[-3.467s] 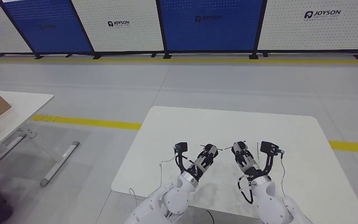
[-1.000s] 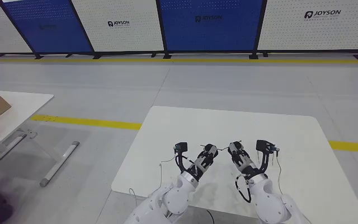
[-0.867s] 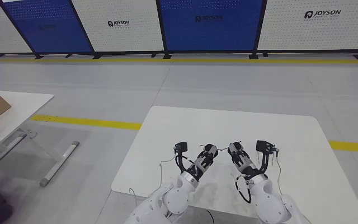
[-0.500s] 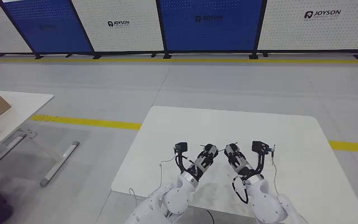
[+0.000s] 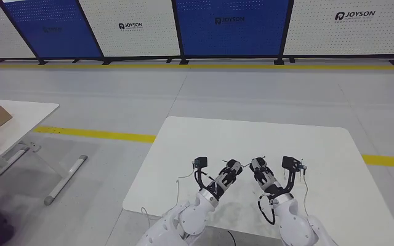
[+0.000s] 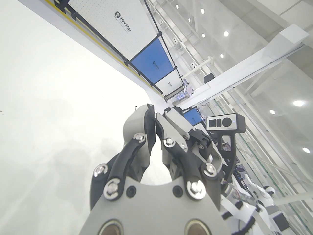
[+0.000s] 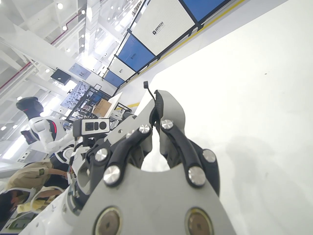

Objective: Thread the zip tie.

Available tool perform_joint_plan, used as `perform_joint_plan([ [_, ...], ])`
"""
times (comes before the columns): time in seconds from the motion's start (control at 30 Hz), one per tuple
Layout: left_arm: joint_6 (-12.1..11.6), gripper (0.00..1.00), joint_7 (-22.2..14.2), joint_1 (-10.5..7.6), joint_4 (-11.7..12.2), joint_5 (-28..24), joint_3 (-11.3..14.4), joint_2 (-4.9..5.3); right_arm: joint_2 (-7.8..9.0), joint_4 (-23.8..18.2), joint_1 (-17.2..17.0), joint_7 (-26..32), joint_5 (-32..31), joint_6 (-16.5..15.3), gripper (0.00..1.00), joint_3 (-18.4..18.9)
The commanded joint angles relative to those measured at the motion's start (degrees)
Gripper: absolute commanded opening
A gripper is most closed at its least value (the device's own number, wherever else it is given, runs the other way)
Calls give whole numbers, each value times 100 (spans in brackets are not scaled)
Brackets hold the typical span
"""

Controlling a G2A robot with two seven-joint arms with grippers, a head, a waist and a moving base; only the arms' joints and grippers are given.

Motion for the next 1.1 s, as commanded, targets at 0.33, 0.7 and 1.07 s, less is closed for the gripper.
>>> perform_joint_plan([
  [0.33, -1, 0, 42, 3, 1, -30, -63, -24, -19, -22, -40, -11, -22, -13, 31, 8],
  [0.7, 42, 0, 116, -9, 42, -39, -82, -57, -34, -24, -88, -43, -69, -53, 25, 11],
  [1.07, 74, 0, 146, -22, 40, -43, -62, -96, -42, -41, -109, -24, -209, -112, 0, 7],
])
